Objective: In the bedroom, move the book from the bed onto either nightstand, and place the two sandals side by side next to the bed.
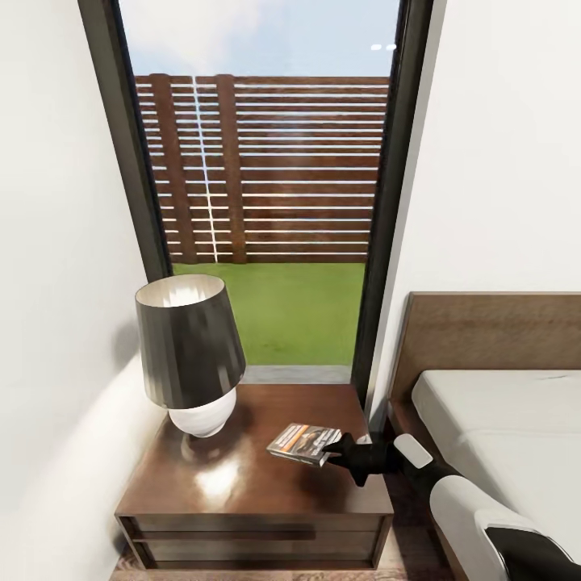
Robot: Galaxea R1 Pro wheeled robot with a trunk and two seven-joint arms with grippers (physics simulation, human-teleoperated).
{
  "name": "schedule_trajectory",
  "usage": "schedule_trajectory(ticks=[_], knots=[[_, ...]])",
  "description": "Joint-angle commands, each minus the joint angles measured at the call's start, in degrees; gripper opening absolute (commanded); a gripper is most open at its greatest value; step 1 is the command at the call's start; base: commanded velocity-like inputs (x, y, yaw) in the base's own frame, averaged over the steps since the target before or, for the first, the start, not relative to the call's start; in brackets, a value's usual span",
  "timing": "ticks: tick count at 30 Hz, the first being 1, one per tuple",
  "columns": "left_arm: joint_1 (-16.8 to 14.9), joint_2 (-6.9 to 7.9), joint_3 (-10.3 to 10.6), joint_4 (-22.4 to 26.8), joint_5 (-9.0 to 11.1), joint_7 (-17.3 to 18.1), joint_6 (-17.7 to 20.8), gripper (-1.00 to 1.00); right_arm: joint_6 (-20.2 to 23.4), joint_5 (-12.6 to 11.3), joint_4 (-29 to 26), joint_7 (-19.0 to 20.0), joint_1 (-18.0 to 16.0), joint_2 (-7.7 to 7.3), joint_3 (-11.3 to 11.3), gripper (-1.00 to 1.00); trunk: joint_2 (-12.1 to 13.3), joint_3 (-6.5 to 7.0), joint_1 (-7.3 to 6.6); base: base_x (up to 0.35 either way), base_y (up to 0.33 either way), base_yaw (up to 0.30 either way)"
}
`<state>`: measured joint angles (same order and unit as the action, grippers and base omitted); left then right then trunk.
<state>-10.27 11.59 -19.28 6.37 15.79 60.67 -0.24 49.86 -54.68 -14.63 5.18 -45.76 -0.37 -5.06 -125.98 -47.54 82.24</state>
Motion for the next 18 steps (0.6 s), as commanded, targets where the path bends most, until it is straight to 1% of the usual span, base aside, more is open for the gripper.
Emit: schedule_trajectory(ticks=[1,18], knots=[[0.0,0.02,0.1,0.0,0.2,0.2,0.0,1.0,0.3,0.5,0.0,0.3,0.0,0.02,-0.5,-1.0,0.0,-0.06,-0.01,0.0,0.0,0.0],[0.0,0.35,0.1,0.0,0.2,0.2,0.0,1.0,0.4,0.5,-0.3,0.2,0.0,-0.04,-0.5,-1.0,0.0,-0.06,-0.01,0.0,0.0,0.0]])
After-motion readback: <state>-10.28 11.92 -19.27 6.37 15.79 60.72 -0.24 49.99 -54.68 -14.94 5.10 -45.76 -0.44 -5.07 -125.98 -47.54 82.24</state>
